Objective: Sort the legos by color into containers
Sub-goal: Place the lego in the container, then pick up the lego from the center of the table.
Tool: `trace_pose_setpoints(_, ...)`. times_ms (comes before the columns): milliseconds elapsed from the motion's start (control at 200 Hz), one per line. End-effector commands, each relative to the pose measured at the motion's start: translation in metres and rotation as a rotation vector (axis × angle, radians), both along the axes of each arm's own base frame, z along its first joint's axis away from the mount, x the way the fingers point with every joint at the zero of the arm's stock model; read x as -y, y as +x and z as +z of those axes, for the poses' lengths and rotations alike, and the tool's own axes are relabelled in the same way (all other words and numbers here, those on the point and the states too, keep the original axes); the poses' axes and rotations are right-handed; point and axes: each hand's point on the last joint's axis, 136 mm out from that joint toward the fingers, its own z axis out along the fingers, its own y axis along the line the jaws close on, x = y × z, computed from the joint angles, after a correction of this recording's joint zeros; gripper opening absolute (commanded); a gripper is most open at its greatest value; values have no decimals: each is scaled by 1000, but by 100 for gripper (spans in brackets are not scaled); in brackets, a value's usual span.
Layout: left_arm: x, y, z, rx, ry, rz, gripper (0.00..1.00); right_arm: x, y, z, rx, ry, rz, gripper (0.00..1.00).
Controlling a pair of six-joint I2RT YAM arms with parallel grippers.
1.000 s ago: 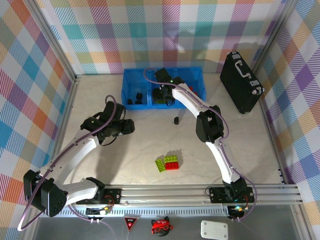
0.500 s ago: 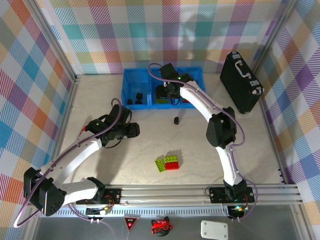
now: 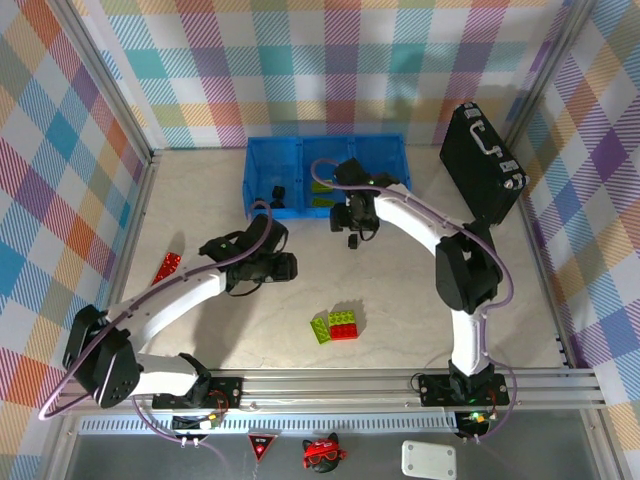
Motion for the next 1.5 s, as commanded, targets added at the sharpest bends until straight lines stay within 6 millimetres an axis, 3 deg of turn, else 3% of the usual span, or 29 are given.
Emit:
trace_pose_setpoints(0, 25, 15, 10, 39, -33, -15, 50, 15, -1, 29, 64, 62, -54, 67)
trace_pose_setpoints(265, 83, 36, -2, 21, 7, -91, 50, 68, -20, 36, 77, 53, -131, 67)
trace_pose_setpoints(505, 116, 63, -13, 12, 47, -41, 49, 112, -36, 43, 90, 52, -201, 67)
trace_pose_setpoints(685, 138, 85, -14, 28, 74, -12, 49, 135, -45, 47, 95, 50, -237, 67)
trace_pose_setpoints(1140, 168, 127, -21, 129, 70, 50, 50, 149, -54, 54, 108, 49, -255, 67)
trace_pose_setpoints(1365, 180, 139, -38, 168, 65, 54, 50, 150, -54, 53, 103, 45, -253, 67)
trace_pose_setpoints(1495, 176, 143, -55, 160, 128, 70, 50, 151, -55, 53, 100, 44, -253, 67)
